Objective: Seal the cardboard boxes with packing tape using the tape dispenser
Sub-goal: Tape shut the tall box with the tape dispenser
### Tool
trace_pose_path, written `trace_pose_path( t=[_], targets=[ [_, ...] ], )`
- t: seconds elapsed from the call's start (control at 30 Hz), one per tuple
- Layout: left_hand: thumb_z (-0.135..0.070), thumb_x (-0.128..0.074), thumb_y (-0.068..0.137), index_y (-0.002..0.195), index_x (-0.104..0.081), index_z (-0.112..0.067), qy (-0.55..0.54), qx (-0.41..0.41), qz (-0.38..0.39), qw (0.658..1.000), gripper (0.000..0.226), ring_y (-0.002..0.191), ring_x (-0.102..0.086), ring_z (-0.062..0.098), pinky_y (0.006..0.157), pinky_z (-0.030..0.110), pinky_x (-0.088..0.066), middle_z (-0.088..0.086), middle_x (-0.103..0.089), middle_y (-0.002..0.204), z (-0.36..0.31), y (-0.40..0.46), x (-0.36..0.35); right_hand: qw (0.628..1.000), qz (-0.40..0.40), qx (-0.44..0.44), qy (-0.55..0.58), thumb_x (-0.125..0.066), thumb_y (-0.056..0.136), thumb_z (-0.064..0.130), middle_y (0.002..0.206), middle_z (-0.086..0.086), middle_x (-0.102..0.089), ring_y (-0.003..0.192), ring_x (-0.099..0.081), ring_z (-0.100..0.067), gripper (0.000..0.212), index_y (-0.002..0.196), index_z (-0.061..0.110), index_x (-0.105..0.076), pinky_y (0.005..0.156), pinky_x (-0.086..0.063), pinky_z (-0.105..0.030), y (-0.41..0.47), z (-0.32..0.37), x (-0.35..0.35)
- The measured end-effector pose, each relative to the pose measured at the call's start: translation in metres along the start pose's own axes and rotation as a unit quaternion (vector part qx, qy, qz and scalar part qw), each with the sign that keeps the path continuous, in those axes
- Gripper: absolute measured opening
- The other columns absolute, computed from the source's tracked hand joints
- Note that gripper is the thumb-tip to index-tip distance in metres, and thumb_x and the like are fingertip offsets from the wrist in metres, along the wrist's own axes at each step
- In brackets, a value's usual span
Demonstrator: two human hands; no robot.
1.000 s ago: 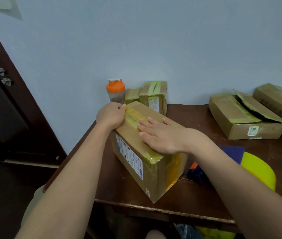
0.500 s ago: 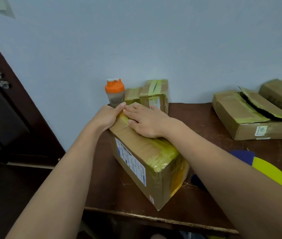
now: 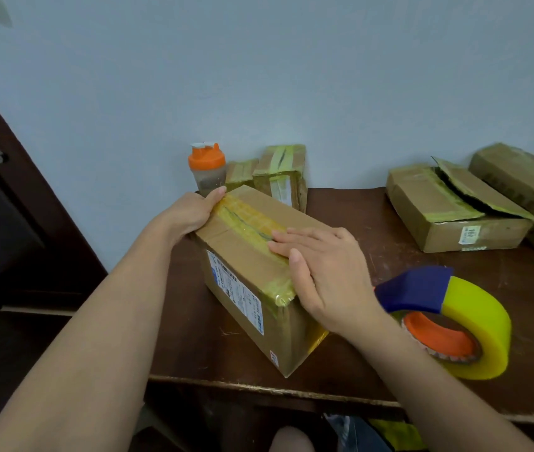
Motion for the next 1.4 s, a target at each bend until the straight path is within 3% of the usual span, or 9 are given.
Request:
trace_pose_path(
  t=[0.1,0.2,0.6,0.8,0.93,1.0,1.1,1.27,1.4],
  targets=[
    [-0.06,-0.059,0.087,0.097,-0.068,-0.007,-0.108,0.014,0.038,0.993,0.054,0.091,-0.067,0.022,0.081,0.032,-0.052,0.008,-0.07,0.101,0.008,-0.005,0.0,0.984,-0.17,0.008,0.045,-0.033,0.094,0.019,0.091,0.005,-0.076,0.084,-0.067,-0.013,0.048,0.082,0.014,-0.079,0.074,-0.04,-0.038,-0.005,-0.002,-0.011],
    [-0.054,-0.066,0.084,0.093,-0.071,-0.008,-0.156,0.027,0.074,0.985,0.047,0.093,-0.07,0.025,0.088,0.037,-0.055,0.011,-0.073,0.1,0.01,-0.005,0.001,0.969,-0.235,0.012,0.072,-0.033,0.094,0.015,0.083,0.004,-0.075,0.078,-0.068,-0.012,0.049,0.074,0.011,-0.077,0.072,-0.041,-0.04,-0.008,-0.002,-0.015],
    [-0.028,-0.06,0.096,0.094,-0.075,-0.016,-0.215,-0.027,0.08,0.973,0.02,0.089,-0.068,0.02,0.082,0.031,-0.056,0.006,-0.074,0.095,0.01,0.003,-0.003,0.952,-0.287,-0.005,0.107,-0.024,0.105,0.024,0.083,0.005,-0.075,0.081,-0.07,-0.009,0.064,0.074,0.009,-0.077,0.073,-0.042,-0.036,-0.013,-0.012,-0.028],
    [-0.013,-0.065,0.093,0.103,-0.075,-0.018,-0.252,-0.109,-0.05,0.96,0.015,0.092,-0.066,0.007,0.084,0.021,-0.052,-0.004,-0.073,0.1,0.006,0.002,-0.007,0.949,-0.303,-0.012,0.085,-0.026,0.106,0.022,0.084,0.003,-0.075,0.082,-0.071,-0.01,0.062,0.075,0.009,-0.077,0.072,-0.045,-0.039,-0.013,-0.009,-0.028],
    [-0.014,-0.065,0.093,0.102,-0.074,-0.024,-0.178,-0.166,-0.102,0.965,0.016,0.103,-0.066,0.01,0.097,0.034,-0.05,-0.004,-0.073,0.104,0.0,-0.009,-0.008,0.951,-0.301,-0.027,0.058,-0.026,0.106,0.023,0.083,0.003,-0.076,0.08,-0.071,-0.012,0.062,0.075,0.009,-0.077,0.07,-0.045,-0.039,-0.013,-0.004,-0.028],
    [-0.02,-0.056,0.098,0.122,-0.066,-0.027,-0.033,-0.182,-0.09,0.979,0.027,0.137,-0.042,0.019,0.117,0.047,-0.028,-0.003,-0.059,0.136,-0.003,-0.019,-0.013,0.954,-0.293,-0.032,0.053,-0.025,0.106,0.024,0.083,0.002,-0.076,0.08,-0.071,-0.013,0.062,0.076,0.01,-0.077,0.07,-0.046,-0.04,-0.013,-0.004,-0.026],
    [-0.033,-0.042,0.103,0.145,-0.043,-0.031,0.154,-0.179,-0.045,0.971,0.042,0.15,-0.009,0.017,0.119,0.054,0.006,-0.011,-0.026,0.158,-0.007,-0.049,-0.023,0.963,-0.262,-0.042,0.054,-0.023,0.107,0.027,0.085,0.002,-0.076,0.083,-0.071,-0.013,0.064,0.078,0.01,-0.078,0.073,-0.046,-0.04,-0.012,-0.001,-0.024],
    [-0.068,-0.025,0.092,0.149,-0.038,-0.03,0.182,-0.213,-0.066,0.958,0.07,0.15,-0.006,0.015,0.118,0.047,0.017,0.0,-0.023,0.161,-0.013,-0.128,-0.039,0.987,-0.098,-0.079,0.1,-0.026,0.103,0.034,0.112,0.01,-0.07,0.112,-0.054,-0.008,0.051,0.099,0.023,-0.076,0.096,-0.032,-0.039,-0.011,-0.007,-0.005],
    [-0.095,-0.017,0.065,0.149,-0.032,-0.037,0.143,-0.246,-0.09,0.955,0.103,0.149,0.014,0.01,0.114,0.035,0.022,-0.002,-0.002,0.164,-0.014,-0.175,-0.052,0.976,-0.047,-0.186,0.104,-0.02,0.1,0.048,0.148,0.007,-0.044,0.138,-0.027,-0.015,0.052,0.122,0.034,-0.065,0.105,-0.018,-0.035,-0.021,-0.021,0.008]
  ],
)
Point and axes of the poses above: each hand's wrist, its own y-axis towards the middle knuckle, its own x-axis out of the back of the hand, z = x × y, the point moved 3 cm from there along y, towards the middle knuckle
